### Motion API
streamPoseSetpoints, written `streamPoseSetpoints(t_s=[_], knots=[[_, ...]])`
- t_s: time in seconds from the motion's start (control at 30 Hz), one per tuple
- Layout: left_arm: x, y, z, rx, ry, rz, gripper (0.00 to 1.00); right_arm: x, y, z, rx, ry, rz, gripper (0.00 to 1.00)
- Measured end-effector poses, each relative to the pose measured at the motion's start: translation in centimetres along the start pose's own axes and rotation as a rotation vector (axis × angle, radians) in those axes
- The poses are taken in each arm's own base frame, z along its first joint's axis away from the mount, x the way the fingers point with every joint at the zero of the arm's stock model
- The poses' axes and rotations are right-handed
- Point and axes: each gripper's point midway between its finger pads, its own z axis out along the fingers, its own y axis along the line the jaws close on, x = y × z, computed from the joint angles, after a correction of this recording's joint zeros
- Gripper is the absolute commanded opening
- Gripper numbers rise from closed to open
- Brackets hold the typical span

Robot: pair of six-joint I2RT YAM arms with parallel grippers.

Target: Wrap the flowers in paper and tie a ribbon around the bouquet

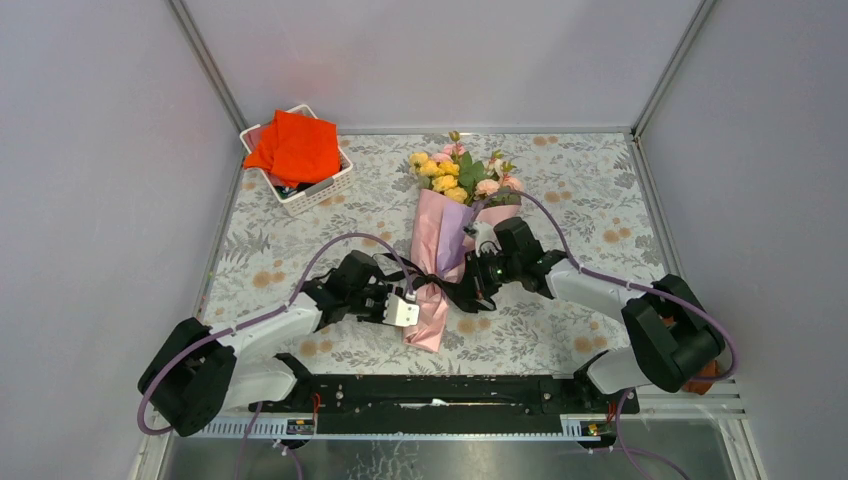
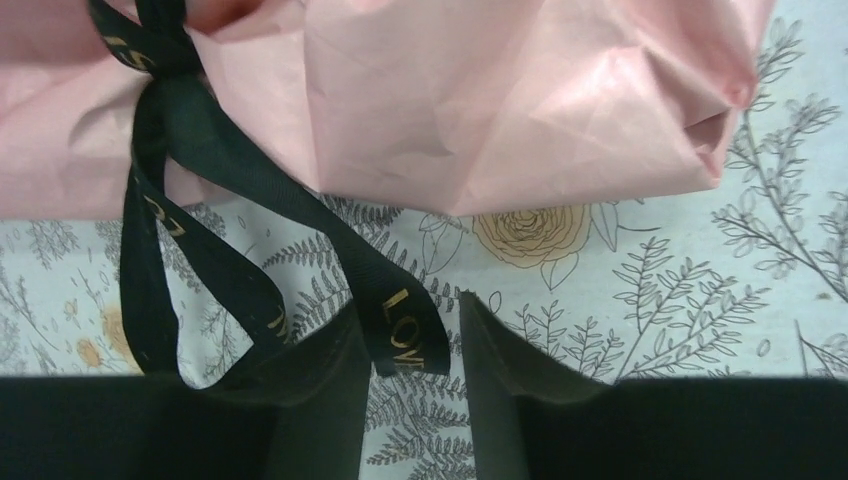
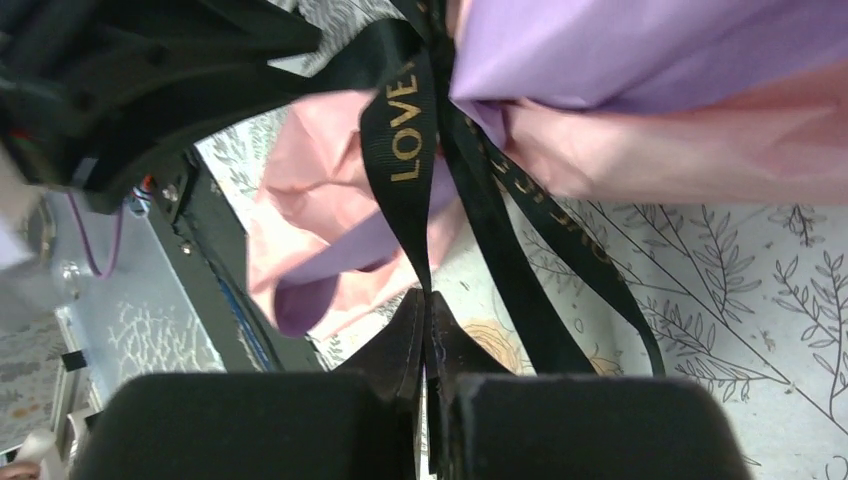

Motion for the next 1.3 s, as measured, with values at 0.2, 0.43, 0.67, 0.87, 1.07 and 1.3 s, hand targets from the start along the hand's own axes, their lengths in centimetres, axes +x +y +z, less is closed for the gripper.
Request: streamPoseSetpoints(t_s=[0.2,0.43,0.67,0.87,1.07,1.3], knots=[[1.5,0.1,0.8,-0.044,0.037,0.064,0.01,-3.6,3.4,-2.0,-0.057,-0.03,-0.043,0.0],[1.3,0.9,0.8,-0.076,0.033,0.099,0.0,-3.3,5.9,-5.6,-0.066,-0.011,-0.058,0.0],[1.2,0.9,0.8,-0.074,0.031,0.111,0.0,-1.6,8.2,-9.6,-0.066,-0.01,-0.042,0.0],[1.2,0.9,0.8,-0.072,0.031,0.125,0.0,-4.2,11.0,-11.6,-0.115,-0.079,-0.098,0.0],[1.2,0.9,0.8,-0.07,0.031,0.129,0.0,-3.9,11.2,-11.6,-0.136,-0.062,-0.094,0.0],[1.2,0.7,0.9,-0.065,0.031,0.142,0.33,3.9,7.3,-8.8,-0.093,0.176,0.095,0.5]])
